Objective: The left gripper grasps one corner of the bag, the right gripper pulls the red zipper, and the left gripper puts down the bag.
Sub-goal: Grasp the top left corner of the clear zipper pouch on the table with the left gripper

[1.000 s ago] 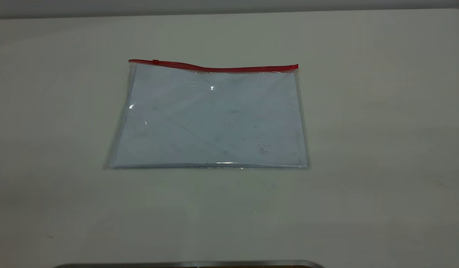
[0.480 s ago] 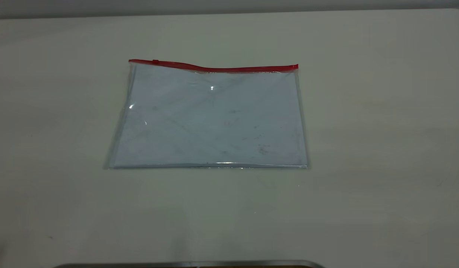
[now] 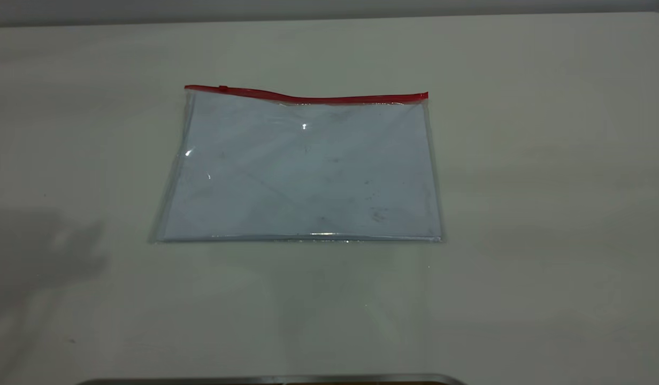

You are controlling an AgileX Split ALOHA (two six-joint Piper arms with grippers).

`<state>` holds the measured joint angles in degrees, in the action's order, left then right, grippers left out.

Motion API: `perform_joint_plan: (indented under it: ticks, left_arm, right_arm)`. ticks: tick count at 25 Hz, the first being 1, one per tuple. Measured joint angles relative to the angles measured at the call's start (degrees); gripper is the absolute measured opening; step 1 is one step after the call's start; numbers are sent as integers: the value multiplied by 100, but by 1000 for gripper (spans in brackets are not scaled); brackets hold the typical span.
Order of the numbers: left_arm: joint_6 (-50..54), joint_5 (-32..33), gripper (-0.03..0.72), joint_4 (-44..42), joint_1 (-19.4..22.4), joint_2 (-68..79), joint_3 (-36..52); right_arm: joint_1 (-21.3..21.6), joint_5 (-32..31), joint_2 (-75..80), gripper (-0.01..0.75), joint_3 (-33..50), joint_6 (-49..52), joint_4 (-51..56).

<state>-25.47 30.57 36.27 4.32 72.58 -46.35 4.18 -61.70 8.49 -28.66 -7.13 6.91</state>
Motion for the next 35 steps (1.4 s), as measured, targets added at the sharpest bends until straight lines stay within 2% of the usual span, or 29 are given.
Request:
perform_joint_plan:
  ticks: [4,7,13,17,23,30,35]
  left_arm:
    - [-1482,-578,546,1155,0,1113,-32]
    - [-2568,-769,546,2047,0,1999,-165]
    - [-4582,-568,546,3899,4,3723,-880]
    - [-5531,-449,546,4767,4,4654,-1484]
    - [-5825,-226,546,5010,4,5671,-2321]
    - [-5842,71,546,5030,4,6569,-3111]
    - [-5849,106,546,5080,-57,6942,-3285]
  right_arm:
    - [0,549,883,510,-191,-9,403]
    - [0,909,1670,512,-318,-128,671]
    - [0,1591,3354,512,-666,-354,758]
    - [0,1897,4230,512,-823,-491,850]
    - [0,2705,5085,512,-843,-677,896]
    - [0,3087,5722,512,-854,-705,902]
    - [0,3312,5905,512,-860,-705,907]
